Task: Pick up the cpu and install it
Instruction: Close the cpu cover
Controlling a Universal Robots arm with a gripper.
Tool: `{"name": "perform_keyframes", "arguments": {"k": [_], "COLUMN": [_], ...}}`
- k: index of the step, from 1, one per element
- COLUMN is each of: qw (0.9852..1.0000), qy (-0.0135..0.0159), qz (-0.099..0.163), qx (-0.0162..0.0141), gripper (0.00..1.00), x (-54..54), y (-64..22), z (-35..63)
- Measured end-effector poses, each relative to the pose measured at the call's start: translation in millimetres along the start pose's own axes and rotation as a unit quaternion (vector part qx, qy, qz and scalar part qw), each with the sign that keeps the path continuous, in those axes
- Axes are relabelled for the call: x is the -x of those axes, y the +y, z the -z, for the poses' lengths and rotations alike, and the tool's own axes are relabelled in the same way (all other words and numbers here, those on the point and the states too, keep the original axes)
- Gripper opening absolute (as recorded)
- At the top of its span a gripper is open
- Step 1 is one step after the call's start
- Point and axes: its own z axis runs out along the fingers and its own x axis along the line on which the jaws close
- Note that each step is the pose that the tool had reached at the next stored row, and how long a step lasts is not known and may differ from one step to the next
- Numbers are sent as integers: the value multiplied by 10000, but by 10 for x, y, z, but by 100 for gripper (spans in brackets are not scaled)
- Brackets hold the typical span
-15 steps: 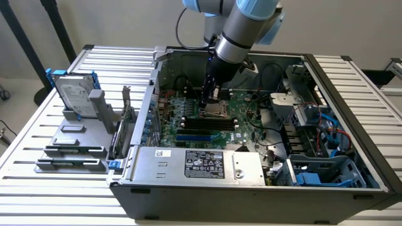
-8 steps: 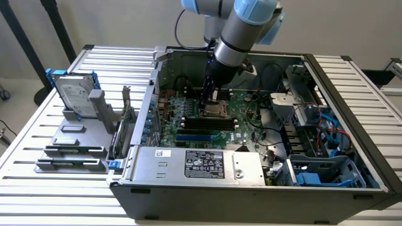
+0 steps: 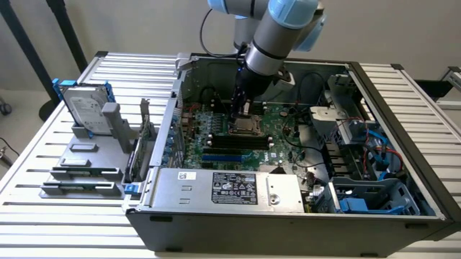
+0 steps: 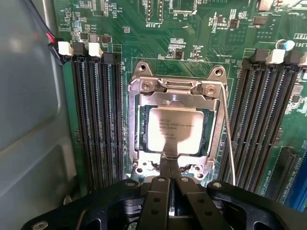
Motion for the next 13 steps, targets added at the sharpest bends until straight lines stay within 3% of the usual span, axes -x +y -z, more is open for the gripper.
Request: {"name": "perform_keyframes", "arguments": {"k": [6, 13], "qw": [10000, 10000], "qy": [29, 77], "qz": [9, 23], "qx": [0, 1], "gripper": [11, 11], "x": [40, 133], "y": [-101, -342], "z": [171, 148]}}
